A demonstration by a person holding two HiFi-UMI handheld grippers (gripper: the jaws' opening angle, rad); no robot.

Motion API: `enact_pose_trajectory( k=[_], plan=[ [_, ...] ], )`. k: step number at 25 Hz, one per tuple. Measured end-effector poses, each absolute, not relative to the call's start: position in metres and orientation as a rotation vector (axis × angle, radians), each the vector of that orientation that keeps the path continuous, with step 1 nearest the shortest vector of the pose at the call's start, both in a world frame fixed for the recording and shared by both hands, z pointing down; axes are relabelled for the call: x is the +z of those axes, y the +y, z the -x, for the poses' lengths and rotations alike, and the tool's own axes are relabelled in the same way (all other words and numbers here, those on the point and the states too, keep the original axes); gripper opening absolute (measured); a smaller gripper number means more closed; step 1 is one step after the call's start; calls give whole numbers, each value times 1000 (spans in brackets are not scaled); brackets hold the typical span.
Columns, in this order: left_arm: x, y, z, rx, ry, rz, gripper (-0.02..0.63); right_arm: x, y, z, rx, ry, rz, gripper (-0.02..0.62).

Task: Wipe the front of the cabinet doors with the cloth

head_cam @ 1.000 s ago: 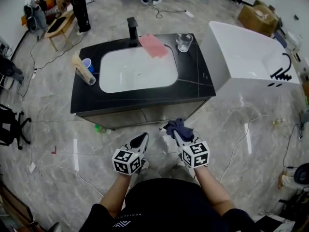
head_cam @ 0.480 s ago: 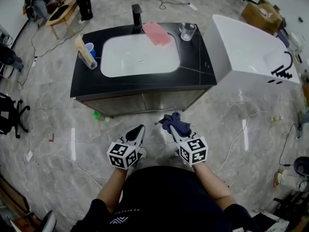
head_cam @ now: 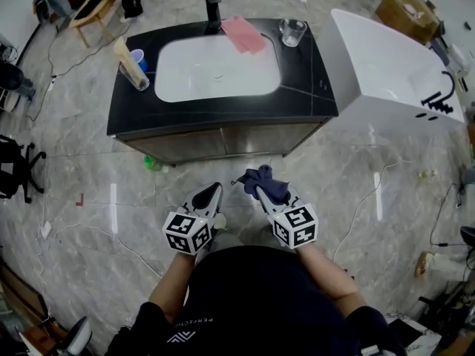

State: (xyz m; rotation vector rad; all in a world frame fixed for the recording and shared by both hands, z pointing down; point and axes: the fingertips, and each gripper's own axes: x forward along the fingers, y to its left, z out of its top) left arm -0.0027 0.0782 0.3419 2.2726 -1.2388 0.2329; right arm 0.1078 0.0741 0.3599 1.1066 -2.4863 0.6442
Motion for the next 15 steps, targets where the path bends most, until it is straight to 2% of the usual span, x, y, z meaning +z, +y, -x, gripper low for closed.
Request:
enact_pose_trajectory(
  k=[15],
  plan=[
    [342, 70, -8, 272, -1199, -2285, 14, 362, 77, -109, 657, -2476, -1120, 107]
  ],
)
